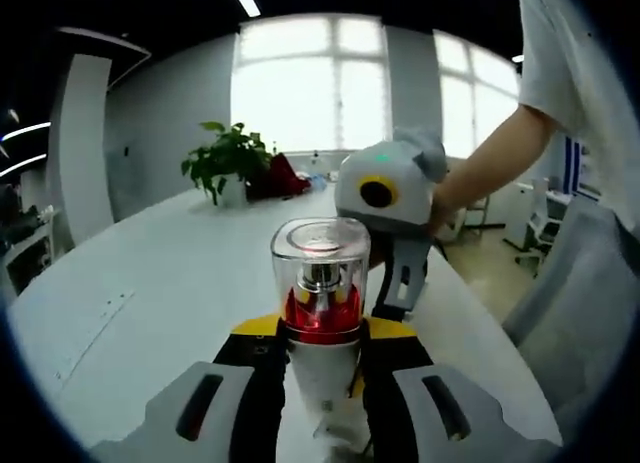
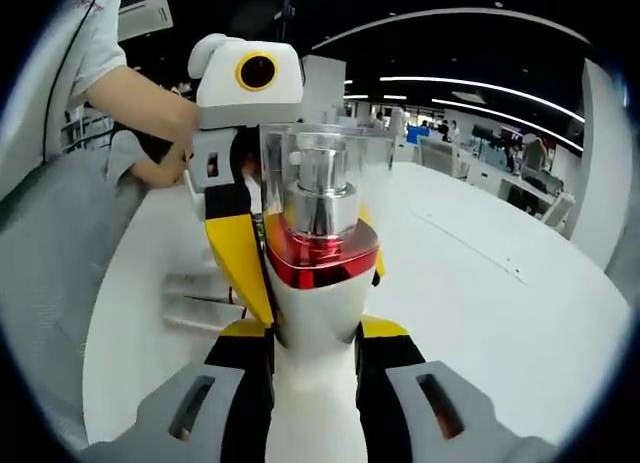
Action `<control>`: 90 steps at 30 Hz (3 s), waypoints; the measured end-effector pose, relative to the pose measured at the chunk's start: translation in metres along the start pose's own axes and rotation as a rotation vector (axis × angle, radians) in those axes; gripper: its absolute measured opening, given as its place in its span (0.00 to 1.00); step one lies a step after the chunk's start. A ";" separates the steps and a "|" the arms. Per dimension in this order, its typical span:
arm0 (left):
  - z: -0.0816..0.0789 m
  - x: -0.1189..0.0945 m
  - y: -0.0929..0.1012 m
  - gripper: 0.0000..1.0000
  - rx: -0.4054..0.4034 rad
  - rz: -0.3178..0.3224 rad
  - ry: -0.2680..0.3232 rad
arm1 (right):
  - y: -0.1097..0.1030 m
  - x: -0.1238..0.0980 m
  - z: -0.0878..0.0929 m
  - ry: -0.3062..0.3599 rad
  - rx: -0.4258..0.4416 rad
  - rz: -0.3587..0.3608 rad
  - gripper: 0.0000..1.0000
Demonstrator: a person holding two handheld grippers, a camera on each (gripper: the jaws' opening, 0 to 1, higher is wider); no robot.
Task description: Arrange the skincare products in the storage area until every visible bottle or jar stands upright without overlapping.
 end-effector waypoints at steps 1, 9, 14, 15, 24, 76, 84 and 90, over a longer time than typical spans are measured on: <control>0.000 0.000 0.000 0.23 0.004 0.000 -0.004 | 0.000 0.000 0.000 0.000 0.000 0.001 0.30; 0.010 -0.003 0.000 0.27 -0.032 -0.010 -0.020 | 0.000 -0.002 0.002 0.001 0.006 0.019 0.32; 0.014 -0.004 0.000 0.32 -0.044 -0.022 -0.042 | -0.002 -0.001 0.005 -0.026 0.031 0.030 0.35; 0.014 -0.005 0.000 0.33 -0.050 -0.029 -0.046 | -0.003 -0.002 0.005 -0.027 0.033 0.031 0.37; 0.013 -0.017 0.001 0.43 -0.087 -0.080 -0.079 | -0.014 -0.008 -0.002 -0.050 0.037 0.061 0.52; 0.032 -0.214 0.127 0.99 -0.359 -0.754 -0.079 | -0.106 -0.065 -0.048 0.089 0.313 0.358 0.95; 0.032 -0.239 0.148 0.99 -0.386 -0.843 -0.068 | -0.119 -0.075 -0.045 0.086 0.320 0.343 0.97; 0.031 -0.259 0.159 0.99 -0.401 -0.879 -0.060 | -0.126 -0.082 -0.044 0.084 0.353 0.363 1.00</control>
Point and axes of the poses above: the point that each gripper's makers call its tool centre point, and the gripper's own axes: x roughly forward along the fingers, y roughly to its right, z roughly out of its underside, the point moved 6 cm from there along -x, roughly backward along the fingers, and after that the axes turned 9 degrees about y, right-handed, at the moved point
